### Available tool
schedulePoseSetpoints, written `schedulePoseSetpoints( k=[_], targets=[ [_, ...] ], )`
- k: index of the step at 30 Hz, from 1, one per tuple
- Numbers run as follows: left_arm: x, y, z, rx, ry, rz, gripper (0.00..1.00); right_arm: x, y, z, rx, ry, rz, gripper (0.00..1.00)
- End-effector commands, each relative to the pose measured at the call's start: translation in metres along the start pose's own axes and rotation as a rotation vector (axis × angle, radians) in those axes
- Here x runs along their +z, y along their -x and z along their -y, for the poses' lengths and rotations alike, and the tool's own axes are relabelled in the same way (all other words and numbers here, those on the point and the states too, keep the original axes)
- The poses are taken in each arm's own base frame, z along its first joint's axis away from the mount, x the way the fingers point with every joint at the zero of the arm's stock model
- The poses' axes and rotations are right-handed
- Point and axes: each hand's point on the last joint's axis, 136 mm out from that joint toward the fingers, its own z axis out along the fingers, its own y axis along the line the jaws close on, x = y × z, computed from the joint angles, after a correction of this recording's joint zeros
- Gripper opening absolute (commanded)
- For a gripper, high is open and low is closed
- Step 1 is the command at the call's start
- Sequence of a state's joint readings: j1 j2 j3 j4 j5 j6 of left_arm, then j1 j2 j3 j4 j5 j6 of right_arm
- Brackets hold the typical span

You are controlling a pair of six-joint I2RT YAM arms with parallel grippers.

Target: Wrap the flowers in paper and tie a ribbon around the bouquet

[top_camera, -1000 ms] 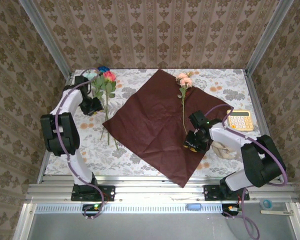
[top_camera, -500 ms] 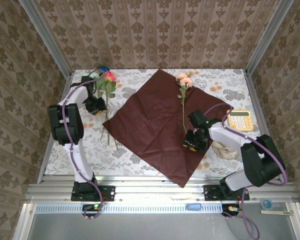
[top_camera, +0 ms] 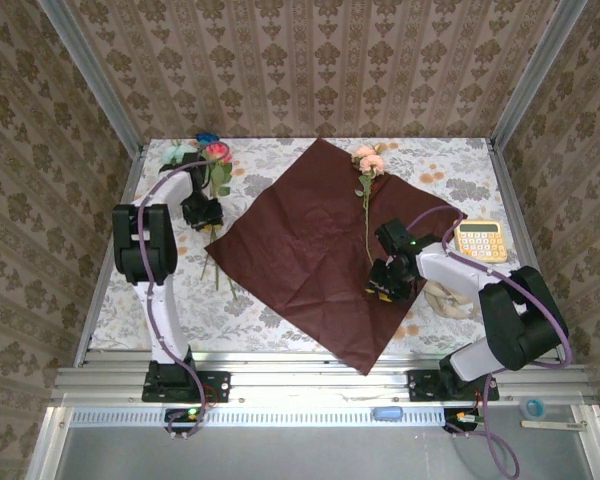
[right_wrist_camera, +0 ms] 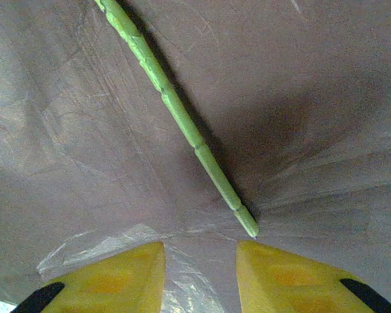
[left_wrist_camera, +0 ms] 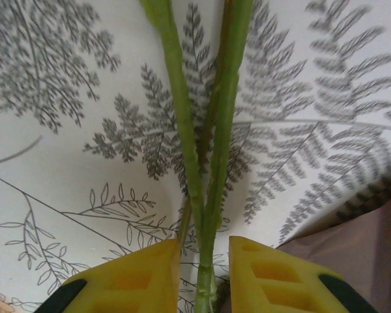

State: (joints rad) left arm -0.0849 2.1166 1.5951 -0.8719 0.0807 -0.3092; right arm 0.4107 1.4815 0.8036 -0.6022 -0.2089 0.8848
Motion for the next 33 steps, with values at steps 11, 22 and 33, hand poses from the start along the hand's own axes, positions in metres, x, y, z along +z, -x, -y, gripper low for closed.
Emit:
schedulePoseSetpoints(
  k=[11, 22, 33],
  targets=[
    [-0.011, -0.003, 0.005, 0.071, 0.015, 0.027, 0.04, -0.002, 0.0, 0.001, -0.008, -0.016, 0.007, 0.36],
    [-0.038, 0.0, 0.01, 0.124, 0.039, 0.077, 0.02, 0.0, 0.001, 0.0, -0.005, -0.013, 0.007, 0.36],
    [-0.038, -0.011, 0.007, 0.134, 0.042, 0.06, 0.05, 0.002, 0.001, -0.002, -0.011, -0.012, 0.0, 0.36]
  ],
)
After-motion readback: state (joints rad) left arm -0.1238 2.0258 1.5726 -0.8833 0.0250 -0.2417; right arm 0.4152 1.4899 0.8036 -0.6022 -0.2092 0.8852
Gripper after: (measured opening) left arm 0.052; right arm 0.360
